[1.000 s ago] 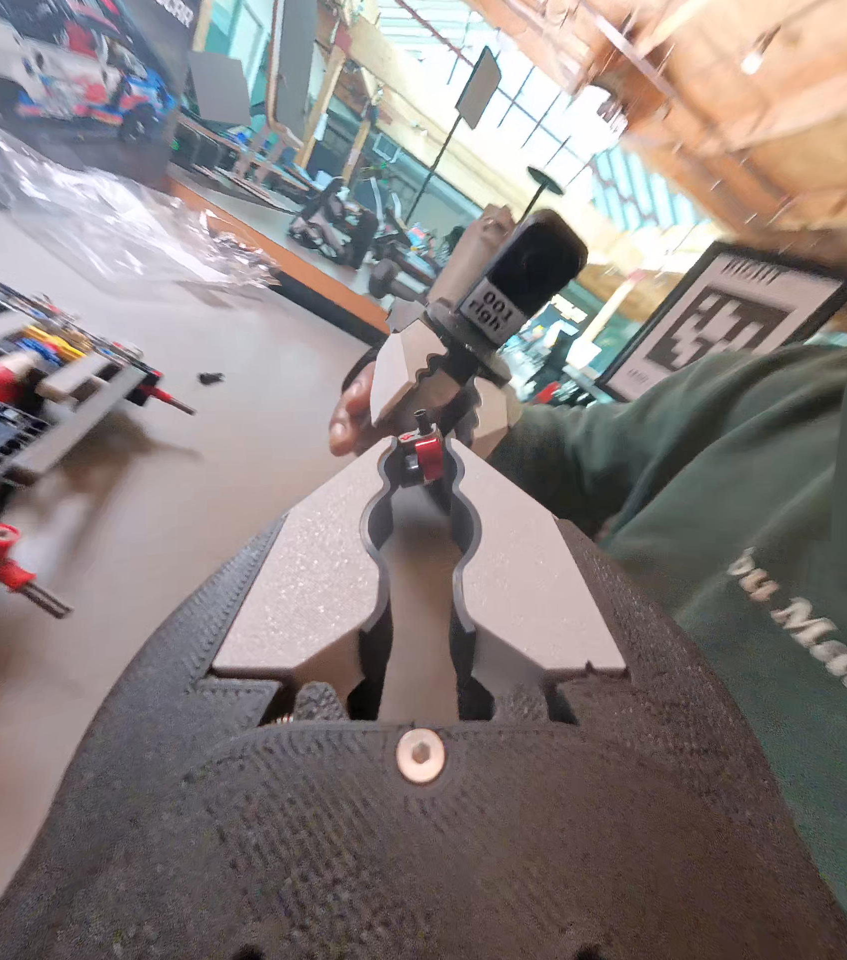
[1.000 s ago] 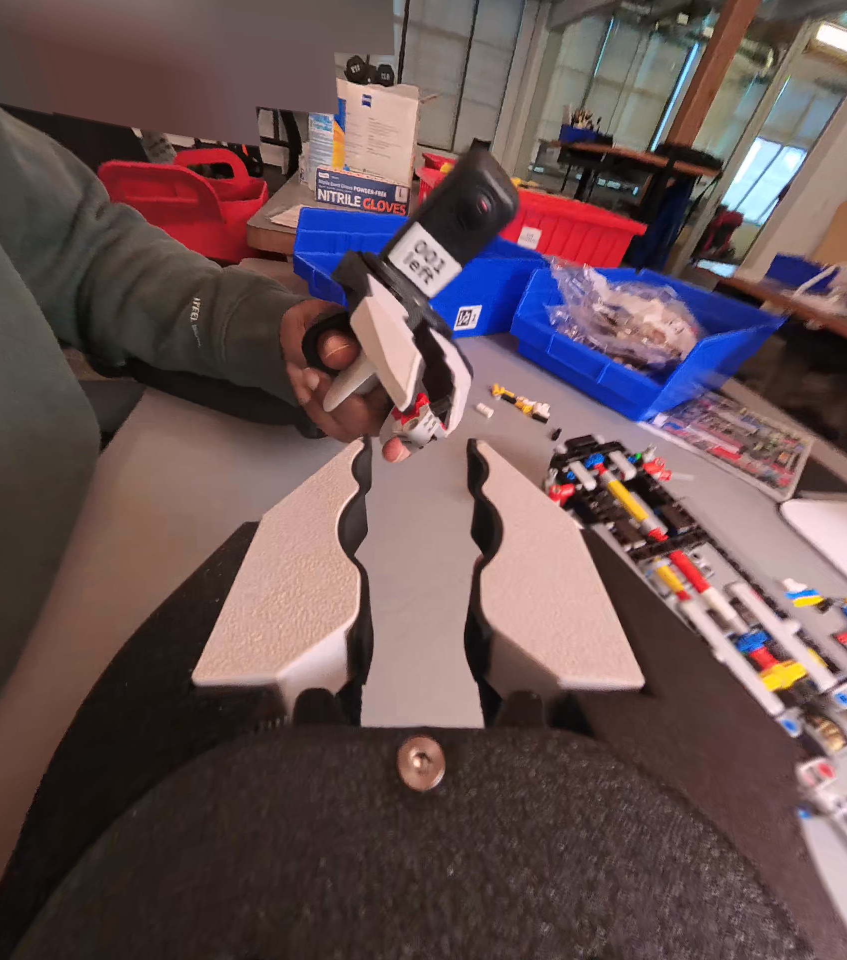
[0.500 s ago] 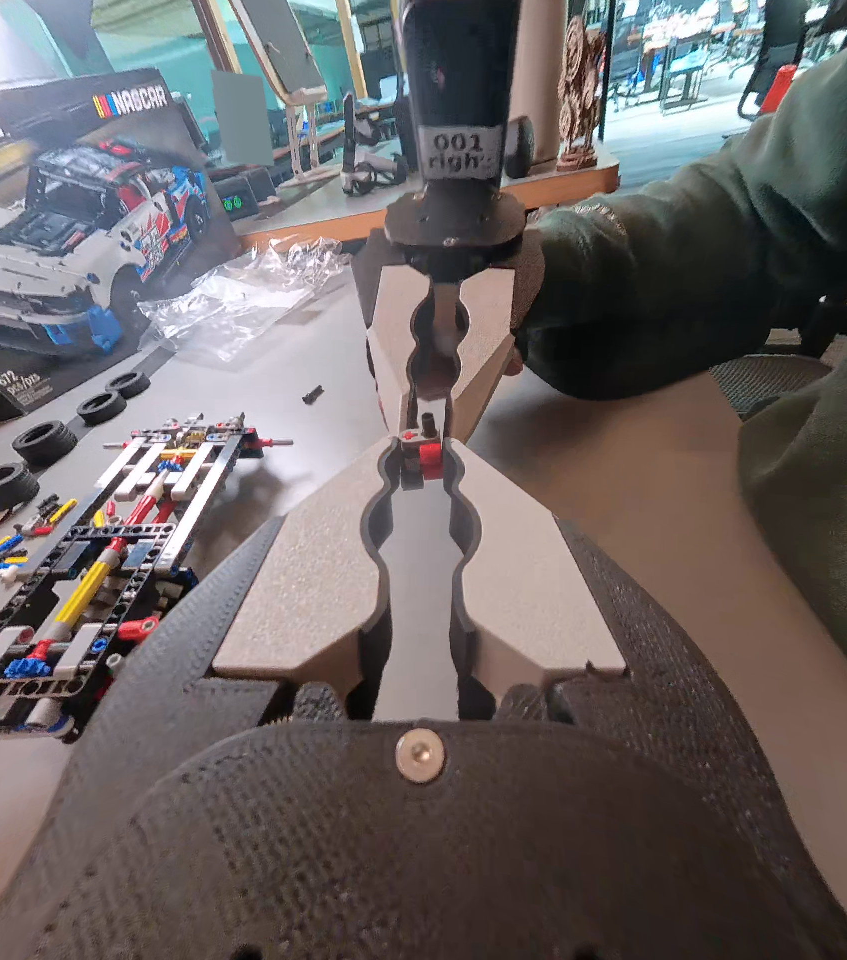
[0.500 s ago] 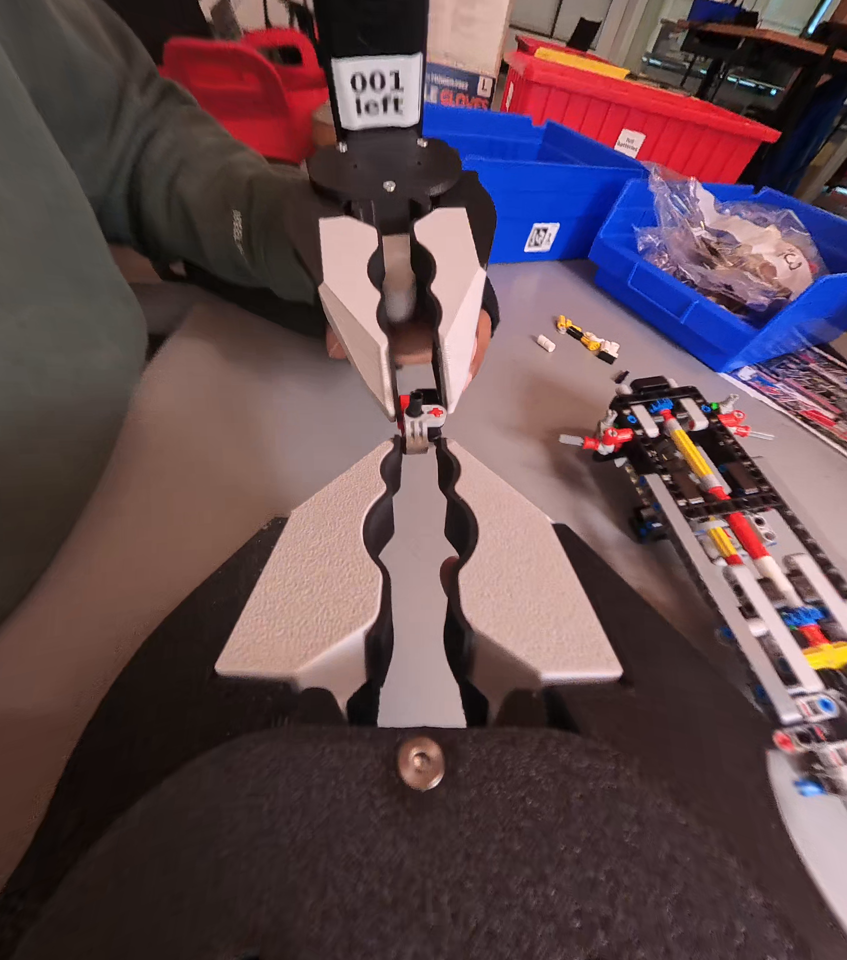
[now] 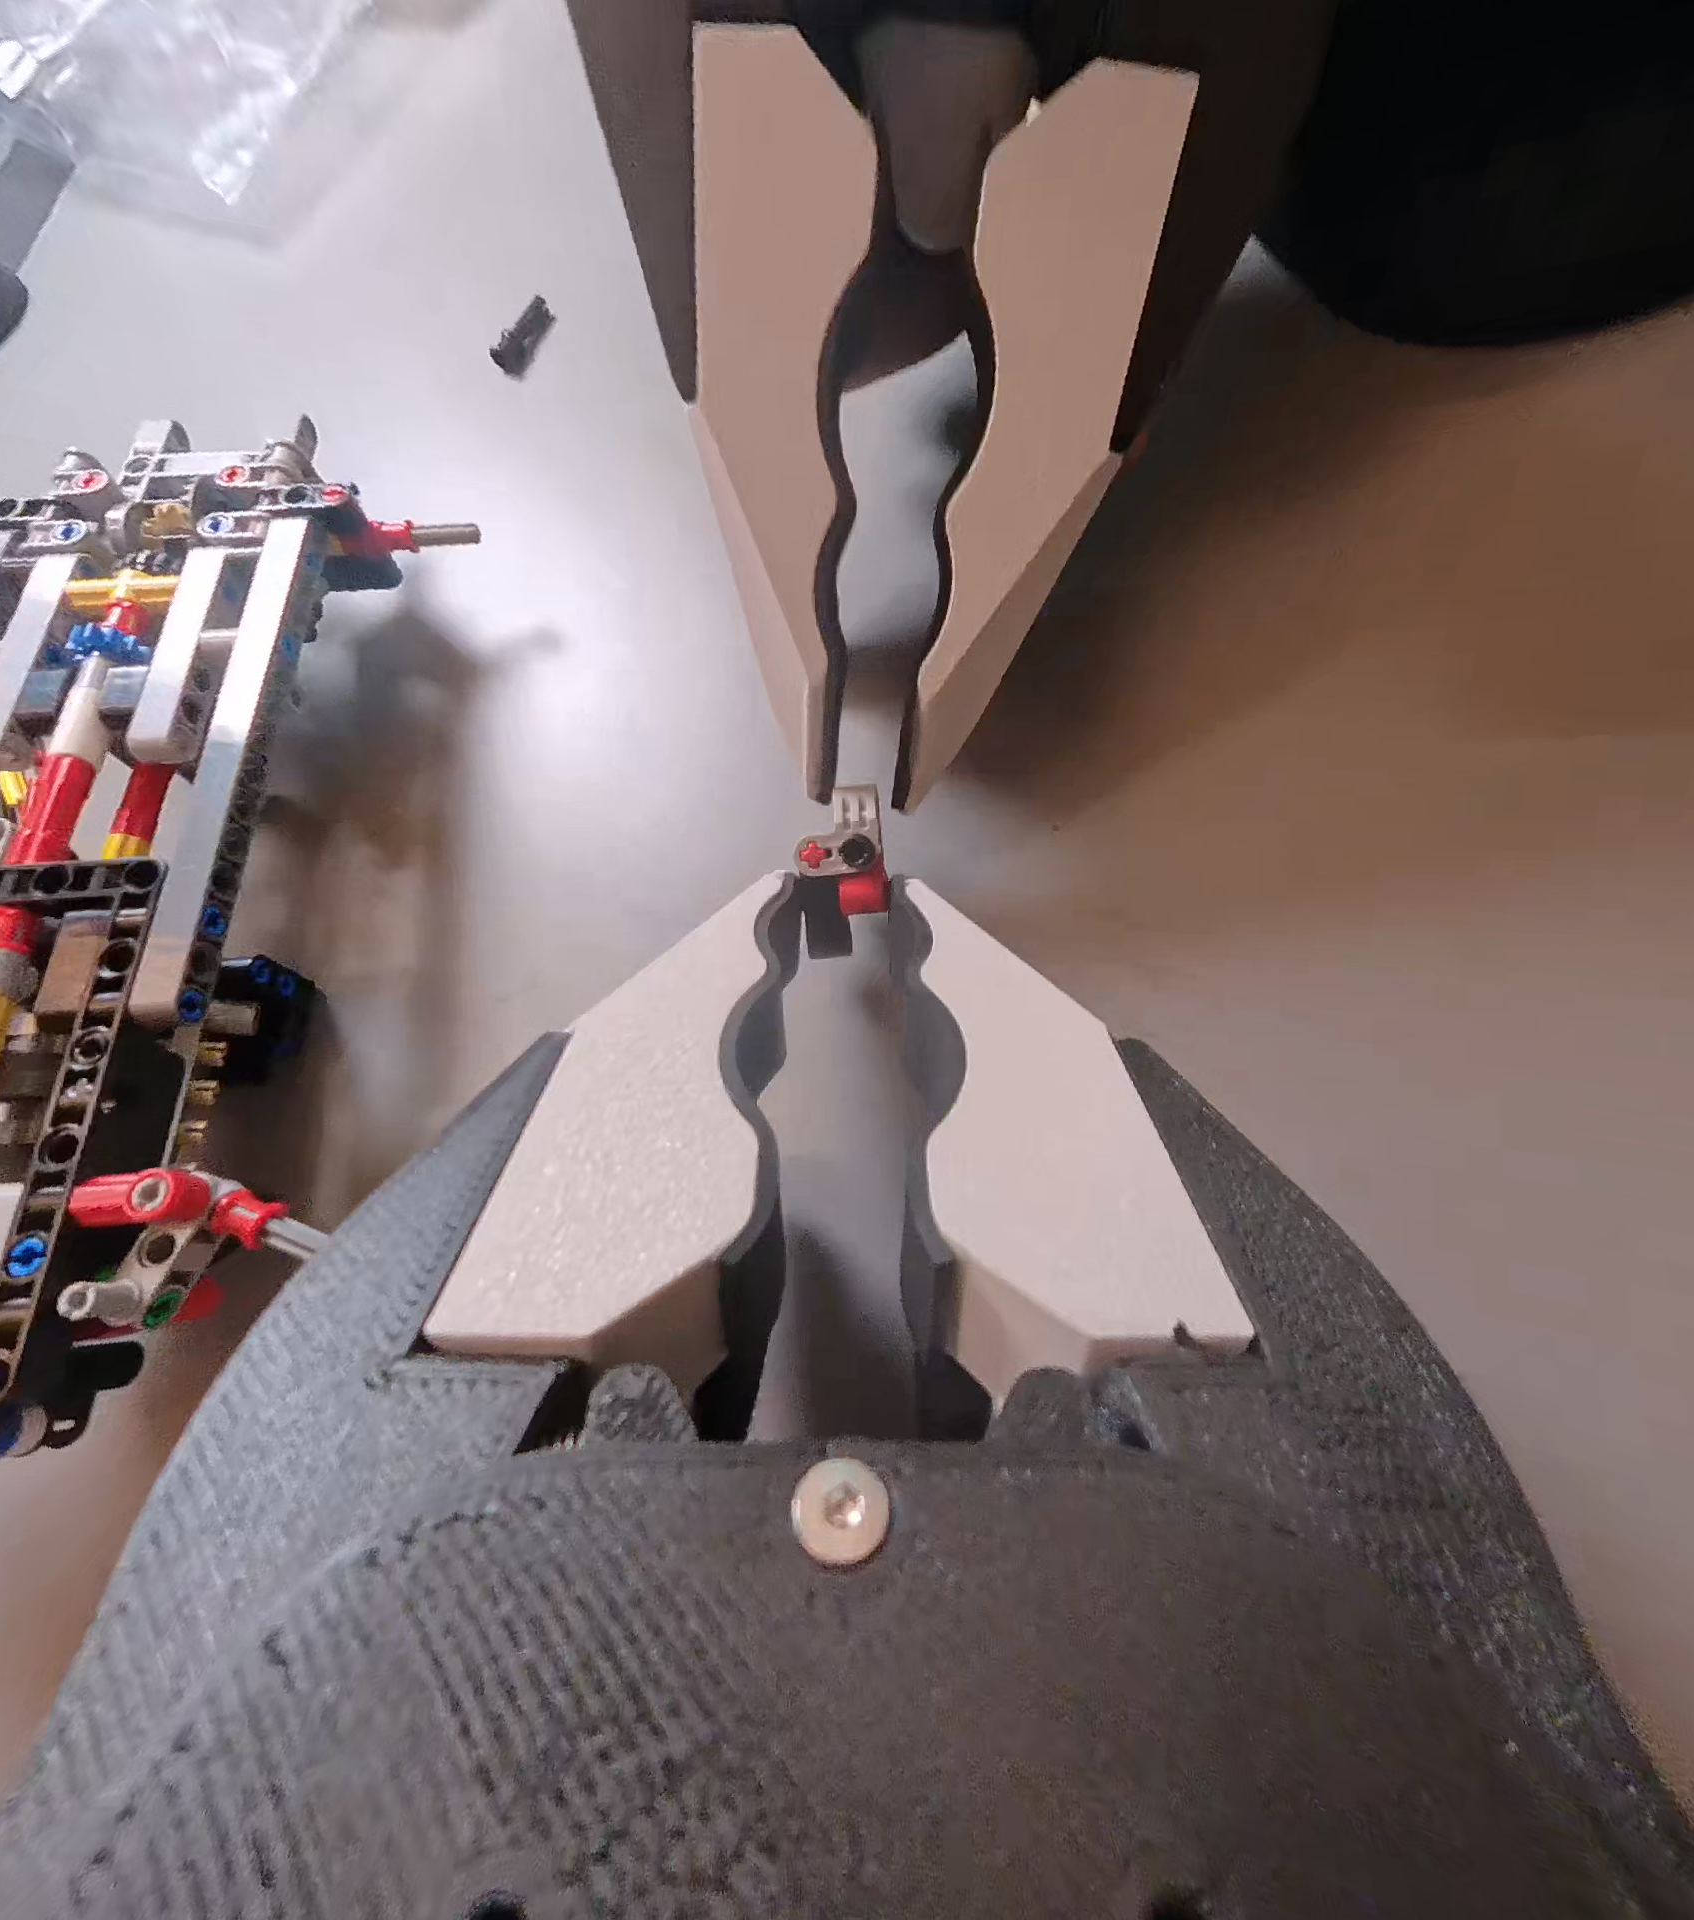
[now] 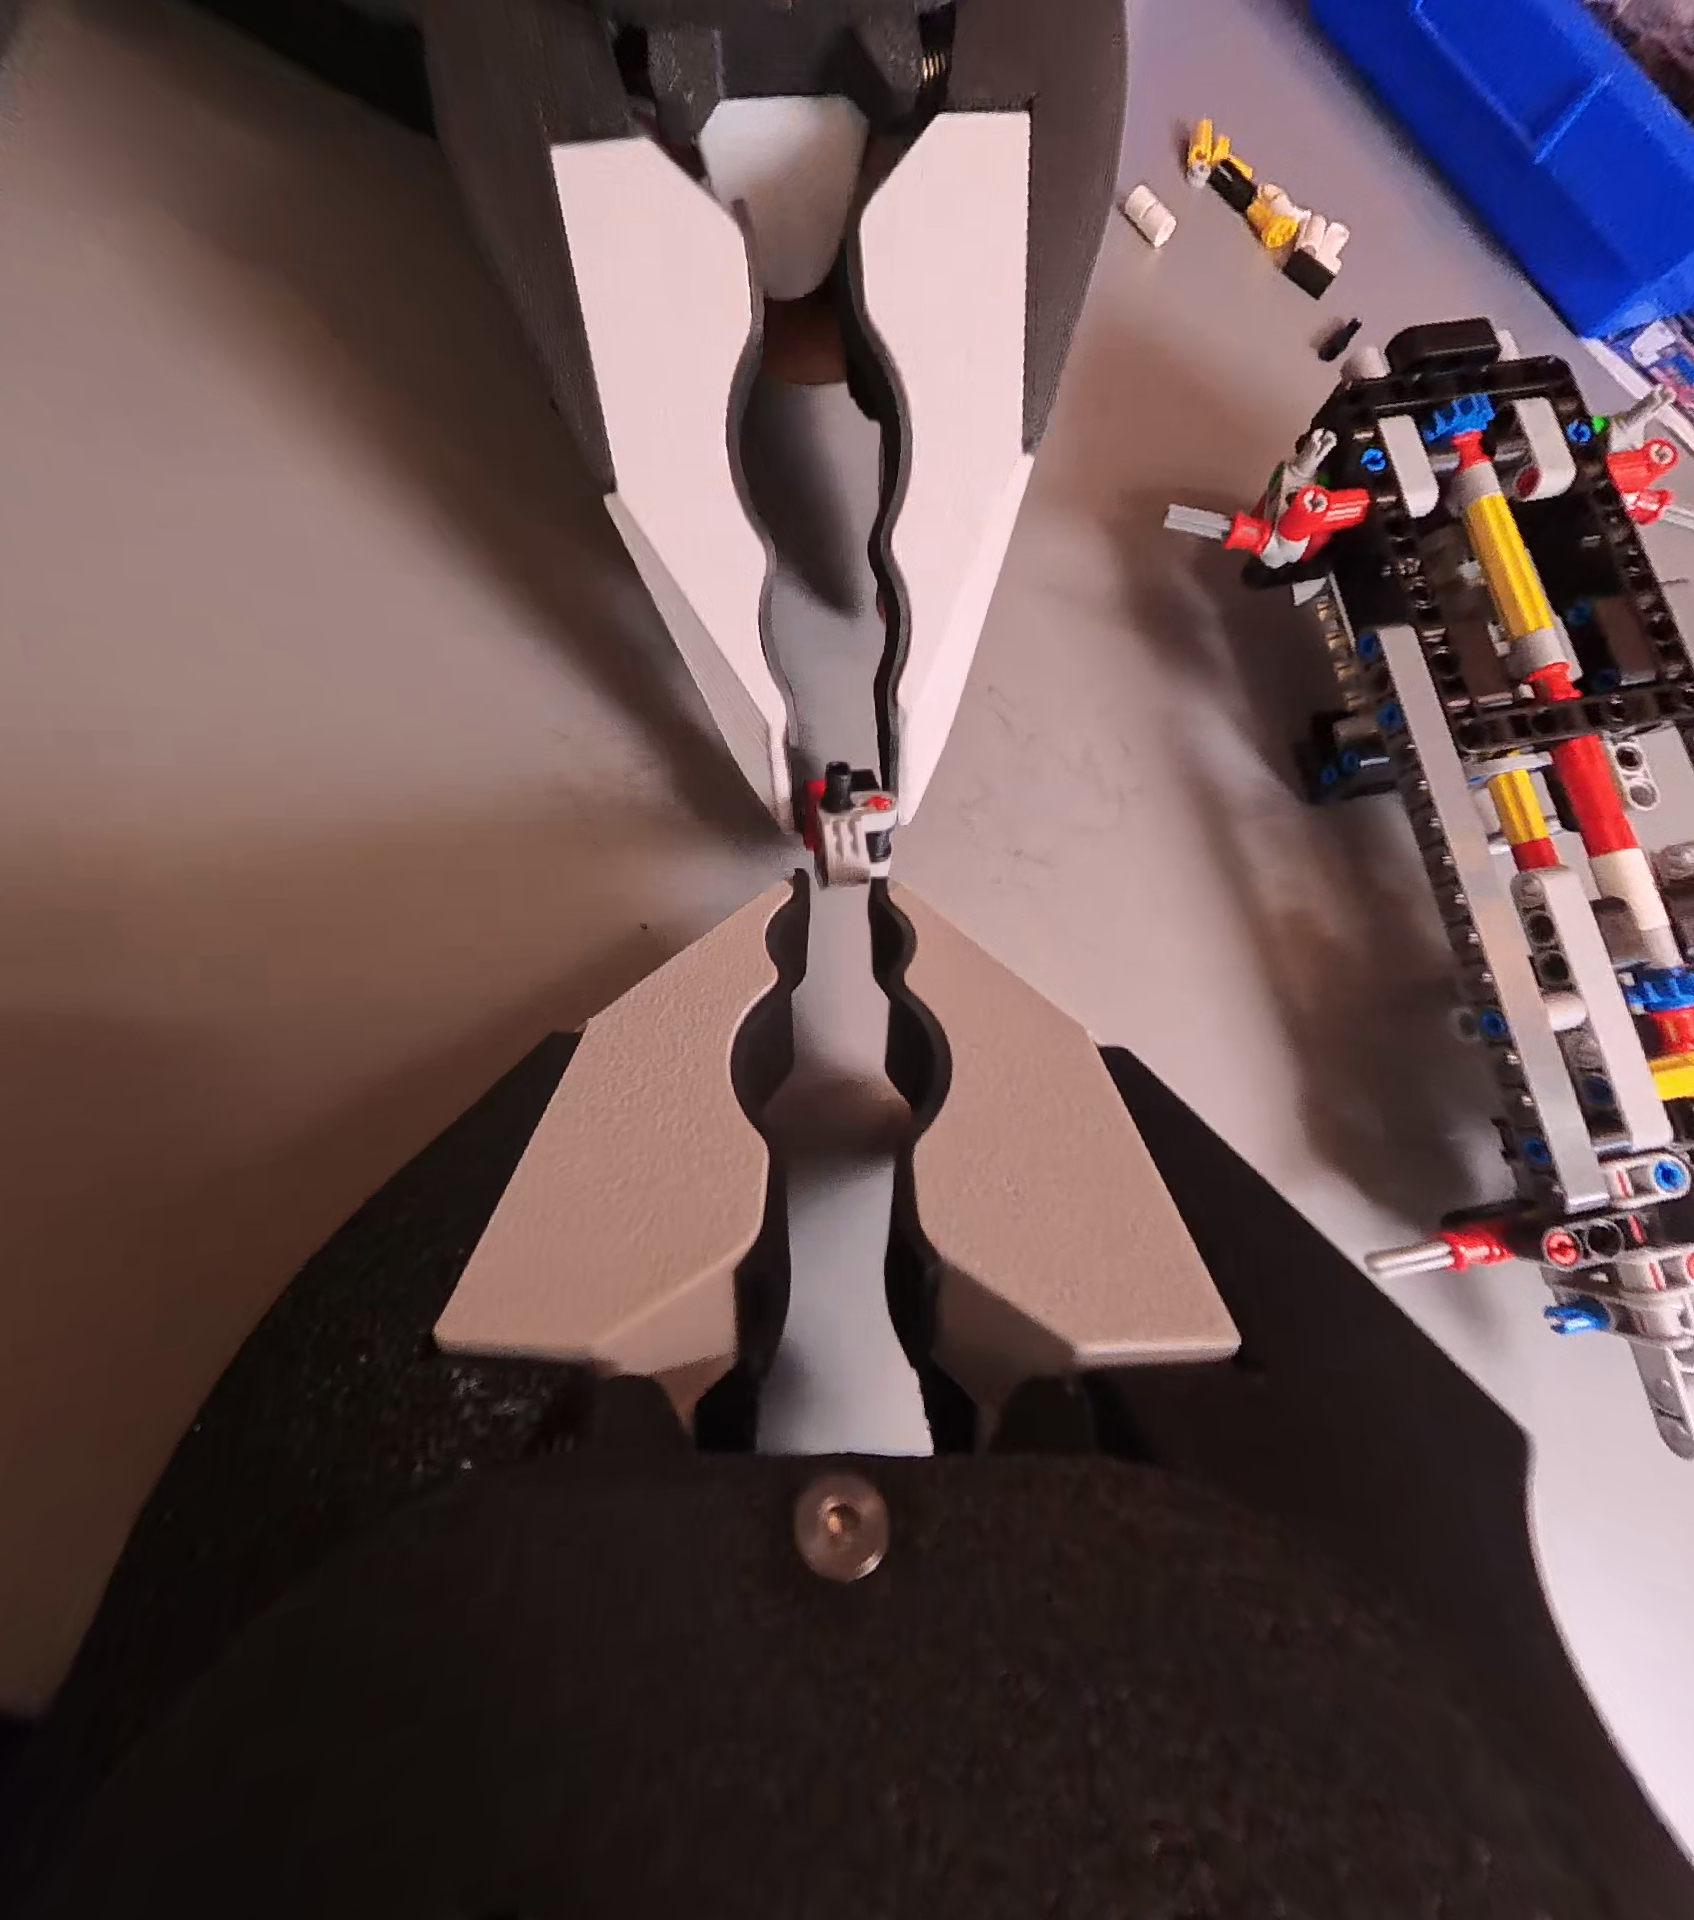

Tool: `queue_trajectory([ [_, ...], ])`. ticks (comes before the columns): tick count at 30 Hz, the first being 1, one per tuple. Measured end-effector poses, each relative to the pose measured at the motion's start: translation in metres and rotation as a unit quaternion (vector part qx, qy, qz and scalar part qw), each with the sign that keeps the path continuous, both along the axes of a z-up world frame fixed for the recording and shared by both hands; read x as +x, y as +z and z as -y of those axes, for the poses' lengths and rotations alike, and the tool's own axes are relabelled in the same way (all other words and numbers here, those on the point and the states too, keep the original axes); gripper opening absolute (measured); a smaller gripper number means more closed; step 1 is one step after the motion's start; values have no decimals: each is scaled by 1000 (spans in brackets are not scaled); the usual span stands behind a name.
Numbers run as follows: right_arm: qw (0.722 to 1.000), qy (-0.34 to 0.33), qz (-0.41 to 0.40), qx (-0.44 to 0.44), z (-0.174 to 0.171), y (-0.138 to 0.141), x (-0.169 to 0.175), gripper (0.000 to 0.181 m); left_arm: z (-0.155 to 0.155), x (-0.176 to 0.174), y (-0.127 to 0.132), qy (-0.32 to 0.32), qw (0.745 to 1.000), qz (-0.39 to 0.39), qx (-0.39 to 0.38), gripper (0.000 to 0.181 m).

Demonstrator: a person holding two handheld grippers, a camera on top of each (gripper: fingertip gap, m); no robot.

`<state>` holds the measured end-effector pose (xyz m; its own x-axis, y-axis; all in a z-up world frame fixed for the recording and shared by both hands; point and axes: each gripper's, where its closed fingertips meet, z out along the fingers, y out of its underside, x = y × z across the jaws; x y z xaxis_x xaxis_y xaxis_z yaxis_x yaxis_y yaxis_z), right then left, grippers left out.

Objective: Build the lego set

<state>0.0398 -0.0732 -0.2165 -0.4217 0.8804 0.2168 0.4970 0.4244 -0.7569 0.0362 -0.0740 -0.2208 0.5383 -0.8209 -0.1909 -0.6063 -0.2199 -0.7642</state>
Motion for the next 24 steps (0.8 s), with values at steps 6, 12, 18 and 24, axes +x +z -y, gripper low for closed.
queue_trajectory([
  [6, 1000, -7, 4, -1, -2, 2, 1, 10, -3, 6, -6, -18, 999, -36, 3, 14],
  [12, 1000, -13, 23, 7, -5, -5, 2, 6, -6, 6, -6, -21, 999, -34, 11, 15],
  [18, 998, -19, 45, 41, -8, -9, 4, 6, -8, 8, -6, -36, 999, -33, 0, 15],
  [24, 997, -28, 70, 36, -10, -10, 7, 5, -9, 9, -6, -45, 999, -12, -21, 15],
])
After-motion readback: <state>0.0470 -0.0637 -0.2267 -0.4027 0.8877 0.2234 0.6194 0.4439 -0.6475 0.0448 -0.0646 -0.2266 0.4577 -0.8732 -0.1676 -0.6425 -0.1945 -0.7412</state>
